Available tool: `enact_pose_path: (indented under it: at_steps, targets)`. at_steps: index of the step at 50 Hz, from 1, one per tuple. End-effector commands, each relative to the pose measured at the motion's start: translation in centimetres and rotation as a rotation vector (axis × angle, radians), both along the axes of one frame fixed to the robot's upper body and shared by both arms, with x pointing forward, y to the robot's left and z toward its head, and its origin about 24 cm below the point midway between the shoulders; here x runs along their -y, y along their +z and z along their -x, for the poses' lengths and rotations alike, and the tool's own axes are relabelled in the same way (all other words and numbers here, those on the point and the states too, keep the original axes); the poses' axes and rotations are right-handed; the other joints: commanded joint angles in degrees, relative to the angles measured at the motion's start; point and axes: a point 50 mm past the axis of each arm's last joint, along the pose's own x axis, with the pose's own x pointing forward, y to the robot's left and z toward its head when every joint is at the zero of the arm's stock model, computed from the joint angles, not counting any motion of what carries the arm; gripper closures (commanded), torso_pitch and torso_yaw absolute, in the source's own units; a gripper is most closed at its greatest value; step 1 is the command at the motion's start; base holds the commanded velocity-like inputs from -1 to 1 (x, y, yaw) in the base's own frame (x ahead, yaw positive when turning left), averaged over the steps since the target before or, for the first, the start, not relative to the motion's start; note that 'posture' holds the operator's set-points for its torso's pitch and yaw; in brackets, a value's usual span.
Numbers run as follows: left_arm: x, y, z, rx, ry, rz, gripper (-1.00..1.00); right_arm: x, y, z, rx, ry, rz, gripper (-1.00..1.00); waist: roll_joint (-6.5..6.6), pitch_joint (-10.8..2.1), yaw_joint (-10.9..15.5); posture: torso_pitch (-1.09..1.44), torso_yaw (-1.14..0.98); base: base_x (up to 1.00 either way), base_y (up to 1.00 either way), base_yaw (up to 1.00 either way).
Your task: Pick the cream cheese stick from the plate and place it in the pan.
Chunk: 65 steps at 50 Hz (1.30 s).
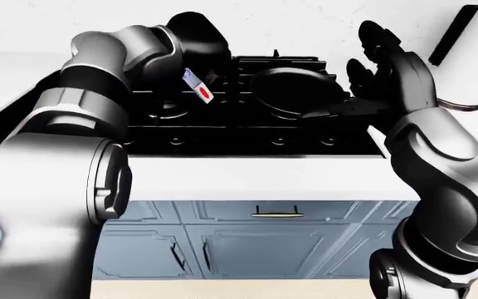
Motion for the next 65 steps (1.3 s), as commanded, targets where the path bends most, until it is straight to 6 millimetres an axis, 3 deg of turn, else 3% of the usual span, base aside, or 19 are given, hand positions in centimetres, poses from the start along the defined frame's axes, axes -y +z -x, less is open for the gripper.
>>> enact_pose_path:
  at_steps: [1,4,7,9,10,11,12,14,15,21,32,45,48,51,52,54,59,60,65]
  targets:
    - [0.8,3.9,0.7,0.136,-0.028,0.051,1.0,0.5,1.6,0.5,0.098,-0.028,-0.005,-1.0,0.46,-2.24,-0.7,0.0,0.0,0.0,-0.5,0.0]
    - [0.8,3.9,0.7,0.136,-0.028,0.054,1.0,0.5,1.7,0.6,0.099,-0.029,-0.004,-1.0,-0.58,-2.11,-1.0,0.0,0.0,0.0,-0.5,0.0]
    - [0.8,3.9,0.7,0.137,-0.028,0.057,1.0,0.5,1.7,0.6,0.099,-0.029,-0.004,-1.0,-2.78,-1.37,-0.9,0.0,0.0,0.0,-0.51,0.0]
    - [0.8,4.0,0.7,0.142,-0.023,0.056,1.0,0.5,1.7,0.5,0.1,-0.028,-0.003,-1.0,-5.49,-1.67,-0.7,0.0,0.0,0.0,-0.51,0.0]
    - [0.8,4.0,0.7,0.142,-0.024,0.058,1.0,0.5,1.7,0.5,0.099,-0.028,-0.003,-1.0,-8.24,-2.3,-0.6,0.0,0.0,0.0,-0.51,0.0]
    - [0.8,4.0,0.7,0.142,-0.024,0.058,1.0,0.4,1.7,0.5,0.1,-0.028,-0.004,-1.0,-9.44,-3.46,-0.1,0.0,0.0,0.0,-0.51,0.0]
    - [0.7,3.9,0.7,0.142,-0.024,0.058,1.0,0.4,1.7,0.5,0.1,-0.027,-0.003,-1.0,-8.02,-2.02,-0.7,0.0,0.0,0.0,-0.51,0.0]
    - [0.8,4.0,0.7,0.144,-0.025,0.061,1.0,0.5,1.9,0.6,0.108,-0.029,-0.008,-1.0,-7.41,-1.11,-0.9,0.0,0.0,0.0,-0.16,0.0]
    - [0.8,4.1,0.7,0.144,-0.026,0.065,1.0,0.4,1.9,0.7,0.111,-0.028,-0.005,-1.0,-7.95,-1.03,-1.0,0.0,0.0,0.0,0.0,0.0]
    - [0.8,4.7,0.9,0.16,-0.025,0.08,1.0,0.3,2.0,0.7,0.122,-0.022,-0.007,-1.0,-7.09,-0.37,-1.5,0.0,0.0,0.0,0.0,0.0]
    - [0.7,4.7,0.8,0.169,-0.025,0.092,1.0,0.3,2.2,0.8,0.142,-0.008,-0.009,-1.0,-6.0,-0.74,-3.1,0.0,0.0,0.0,0.0,0.0]
    - [0.6,5.4,1.0,0.196,-0.024,0.111,1.0,0.2,2.2,1.0,0.148,-0.003,-0.012,-1.0,-5.39,-0.49,-2.6,0.0,0.0,0.0,0.0,0.0]
    - [0.7,5.4,1.0,0.196,-0.026,0.114,1.0,0.3,2.2,0.9,0.151,-0.005,-0.015,-1.0,-4.29,-0.55,-2.8,0.0,0.0,0.0,0.0,0.0]
    - [0.7,5.5,1.0,0.199,-0.028,0.114,1.0,0.3,2.3,1.0,0.156,-0.007,-0.012,-1.0,-1.56,-1.15,-3.4,0.0,0.0,0.0,0.0,0.0]
    - [0.7,5.6,1.0,0.2,-0.028,0.117,1.0,0.3,2.3,1.0,0.158,-0.007,-0.011,-1.0,-2.93,-0.85,-3.1,0.0,0.0,0.0,0.0,0.0]
    - [0.8,5.6,1.0,0.2,-0.03,0.12,1.0,0.3,2.4,0.9,0.161,-0.011,-0.006,-1.0,-3.08,-1.56,-2.9,0.0,0.0,0.0,0.0,0.0]
    - [0.7,5.6,1.0,0.201,-0.029,0.122,1.0,0.6,2.6,1.0,0.175,-0.027,-0.014,-1.0,-4.44,-1.18,-1.8,0.0,0.0,0.0,0.0,0.0]
    - [0.7,5.6,1.0,0.202,-0.028,0.123,1.0,0.6,2.6,0.9,0.175,-0.025,-0.017,-1.0,-4.02,-2.08,-1.9,0.0,0.0,0.0,0.0,-0.18]
    - [0.7,5.8,1.1,0.208,-0.028,0.127,1.0,0.6,2.6,1.0,0.173,-0.028,-0.016,-1.0,-1.96,-1.95,-2.3,0.0,0.0,0.0,0.0,-0.92]
